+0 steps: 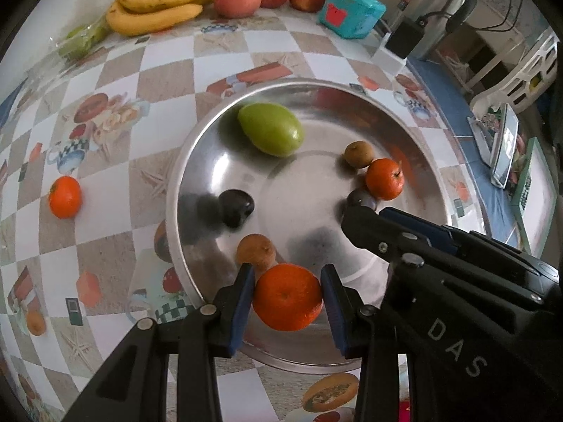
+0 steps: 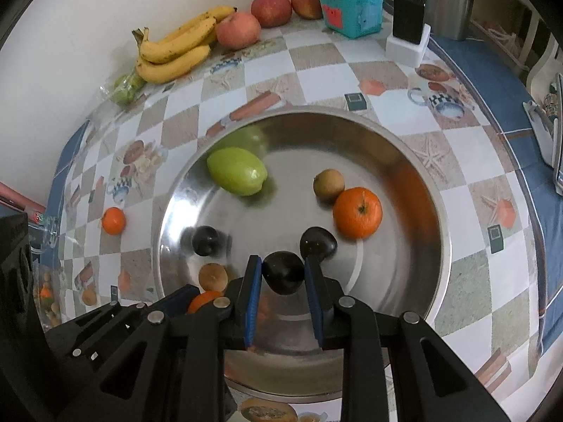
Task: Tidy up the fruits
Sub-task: 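Open the left tool dropping the tangerine while the right tool releases the plum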
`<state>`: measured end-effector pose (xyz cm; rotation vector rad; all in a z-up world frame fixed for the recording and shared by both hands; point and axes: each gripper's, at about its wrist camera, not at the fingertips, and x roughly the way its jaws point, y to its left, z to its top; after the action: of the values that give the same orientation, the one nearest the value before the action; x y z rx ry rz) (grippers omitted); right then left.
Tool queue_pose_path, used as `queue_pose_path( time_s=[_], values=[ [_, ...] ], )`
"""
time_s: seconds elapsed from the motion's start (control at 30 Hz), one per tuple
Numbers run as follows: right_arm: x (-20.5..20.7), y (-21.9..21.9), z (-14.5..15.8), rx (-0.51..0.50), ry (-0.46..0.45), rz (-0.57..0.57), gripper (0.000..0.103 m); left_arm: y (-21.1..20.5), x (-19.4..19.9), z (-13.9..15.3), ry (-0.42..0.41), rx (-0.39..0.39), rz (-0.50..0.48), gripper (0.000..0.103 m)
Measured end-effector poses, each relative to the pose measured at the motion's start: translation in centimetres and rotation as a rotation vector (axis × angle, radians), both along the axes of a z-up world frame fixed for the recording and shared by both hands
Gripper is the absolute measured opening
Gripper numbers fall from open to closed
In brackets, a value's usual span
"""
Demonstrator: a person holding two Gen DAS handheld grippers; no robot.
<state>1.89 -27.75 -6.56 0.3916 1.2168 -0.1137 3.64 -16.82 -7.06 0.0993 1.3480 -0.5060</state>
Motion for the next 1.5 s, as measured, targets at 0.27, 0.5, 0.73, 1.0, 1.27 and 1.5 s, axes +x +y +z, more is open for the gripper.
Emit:
queue_pose_path(
  time_s=[0.27,0.5,0.73,1.0,1.27,1.5],
  values=[
    [0.0,0.0,-0.5,0.004,0.021,0.001,0.027,-0.7,0.1,-0.5,0.000,0.013,-0.011,0.043],
    [0.2,0.0,-0.5,0.004,0.021,-0.004,0.038,-0.8,0.1,0.0,-0.009,-0.001,-0.013,0.055],
    [0.0,-0.6,0.0,0.005,-0.004,-0.035,0.038,0.3,0.7,0.7,-0.023,-0.022,0.020,0.055],
    [-0.2,-1.6,0.3,0.009,-0.022,-0.084,0.037,2.7,2.0,1.3,-0.041,-0.030,0.109,0.055],
    [-0.2,-1.5,0.3,0.018,-0.027,-0.072,0.037,5.5,3.6,1.9,-0.089,-0.024,0.235,0.055],
    [0.0,-0.9,0.4,0.024,-0.033,-0.045,0.037,7.5,4.5,1.8,-0.093,-0.024,0.324,0.055]
  ],
)
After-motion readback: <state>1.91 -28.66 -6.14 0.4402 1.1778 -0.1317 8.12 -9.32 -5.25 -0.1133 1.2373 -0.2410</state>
